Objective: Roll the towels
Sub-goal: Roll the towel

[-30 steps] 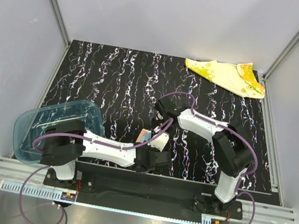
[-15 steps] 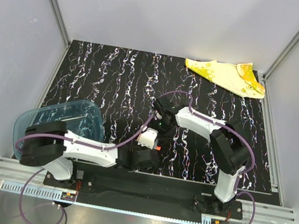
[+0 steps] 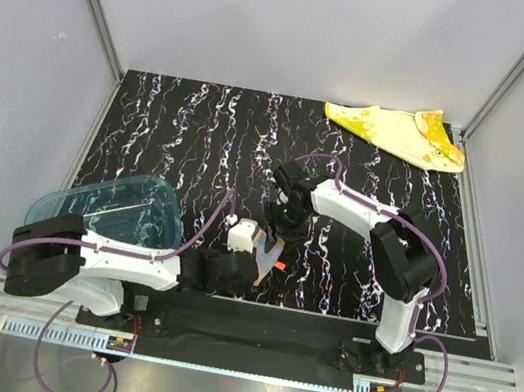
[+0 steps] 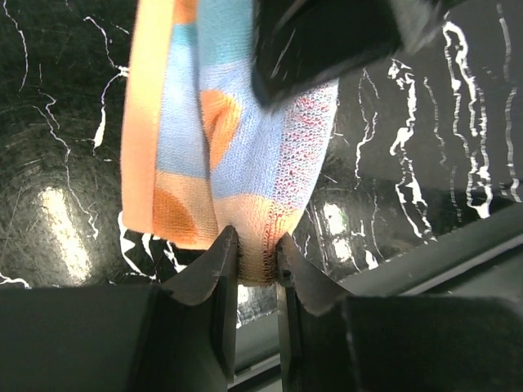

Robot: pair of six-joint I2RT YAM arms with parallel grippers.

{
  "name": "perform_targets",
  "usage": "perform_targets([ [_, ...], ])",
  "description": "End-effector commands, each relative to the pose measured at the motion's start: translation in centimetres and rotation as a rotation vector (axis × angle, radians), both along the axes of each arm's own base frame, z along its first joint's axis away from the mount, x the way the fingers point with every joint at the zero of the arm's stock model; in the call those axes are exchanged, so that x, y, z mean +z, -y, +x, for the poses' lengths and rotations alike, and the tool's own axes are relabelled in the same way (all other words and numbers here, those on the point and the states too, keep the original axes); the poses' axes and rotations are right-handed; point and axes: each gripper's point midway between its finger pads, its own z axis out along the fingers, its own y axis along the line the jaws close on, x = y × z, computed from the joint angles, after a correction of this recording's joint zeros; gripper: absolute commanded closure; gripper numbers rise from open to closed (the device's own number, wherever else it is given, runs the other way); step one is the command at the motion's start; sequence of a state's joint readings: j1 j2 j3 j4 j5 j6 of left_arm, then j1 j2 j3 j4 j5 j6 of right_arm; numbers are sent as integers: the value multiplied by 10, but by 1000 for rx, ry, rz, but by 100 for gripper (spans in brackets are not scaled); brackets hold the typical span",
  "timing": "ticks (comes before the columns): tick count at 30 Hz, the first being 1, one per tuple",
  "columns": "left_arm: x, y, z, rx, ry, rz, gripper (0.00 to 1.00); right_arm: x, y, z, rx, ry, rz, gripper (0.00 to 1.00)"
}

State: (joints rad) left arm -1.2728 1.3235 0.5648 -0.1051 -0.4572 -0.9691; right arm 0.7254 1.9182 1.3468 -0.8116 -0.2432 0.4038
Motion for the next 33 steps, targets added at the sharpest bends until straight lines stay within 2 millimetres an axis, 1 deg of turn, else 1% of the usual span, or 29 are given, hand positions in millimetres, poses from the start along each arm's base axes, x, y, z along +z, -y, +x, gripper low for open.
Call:
perform_targets([
  [1, -14, -16, -25, -51, -110, 26, 96, -5, 44, 64, -82, 188, -168, 43],
  [3, -11, -17, -25, -49, -111, 11, 96, -3, 49, 75, -102, 218, -195, 43],
  [6, -10, -18, -25, -48, -114, -8, 96, -4, 48, 80, -108, 224, -196, 43],
  [10, -13, -22, -22, -34, -130, -24, 96, -8, 46, 78, -111, 214, -189, 43],
  [12, -12, -20, -19, -29, -146, -61, 97, -9, 47, 75, -116, 209, -184, 44],
  [13, -16, -24, -19, -24, -157, -68, 97, -10, 49, 73, -122, 206, -184, 44],
  [15, -17, -23, -14, -14, -178, -116, 97, -6, 49, 73, -128, 221, -177, 44],
  [16, -22, -27, -14, -15, -191, -118, 97, -1, 50, 72, -133, 231, -170, 44],
  [18, -18, -24, -9, -13, -208, -172, 98, 4, 53, 73, -143, 250, -176, 43],
  [19, -17, -23, -8, -15, -213, -191, 97, 12, 54, 74, -153, 267, -166, 44],
  [21, -16, -23, -4, -11, -233, -235, 98, 20, 56, 75, -172, 290, -157, 43],
  [22, -14, -23, -2, -9, -240, -249, 98, 29, 56, 74, -188, 305, -137, 43],
  [24, -13, -25, 3, 9, -272, -289, 98, 39, 50, 72, -199, 307, -60, 43],
  [25, -13, -26, 4, 17, -286, -303, 98, 46, 49, 65, -207, 305, -14, 43],
  [26, -14, -27, 5, 26, -302, -309, 98, 53, 39, 62, -201, 300, 64, 43],
  [27, -15, -31, 8, 43, -325, -323, 98, 57, 36, 58, -207, 296, 109, 43],
  [28, -19, -33, 7, 49, -348, -326, 98, 61, 35, 47, -212, 288, 155, 43],
  [29, -19, -35, 13, 75, -363, -355, 98, 69, 21, 43, -193, 282, 256, 42],
  [30, -21, -35, 8, 65, -400, -372, 98, 73, 16, 38, -195, 274, 306, 42],
  [31, -25, -35, 7, 74, -430, -385, 99, 71, 16, 27, -220, 244, 342, 42],
  [32, -24, -35, 13, 86, -431, -417, 99, 81, 2, 24, -195, 244, 445, 41],
  [33, -25, -35, 9, 76, -461, -431, 99, 72, 2, 14, -197, 212, 467, 40],
])
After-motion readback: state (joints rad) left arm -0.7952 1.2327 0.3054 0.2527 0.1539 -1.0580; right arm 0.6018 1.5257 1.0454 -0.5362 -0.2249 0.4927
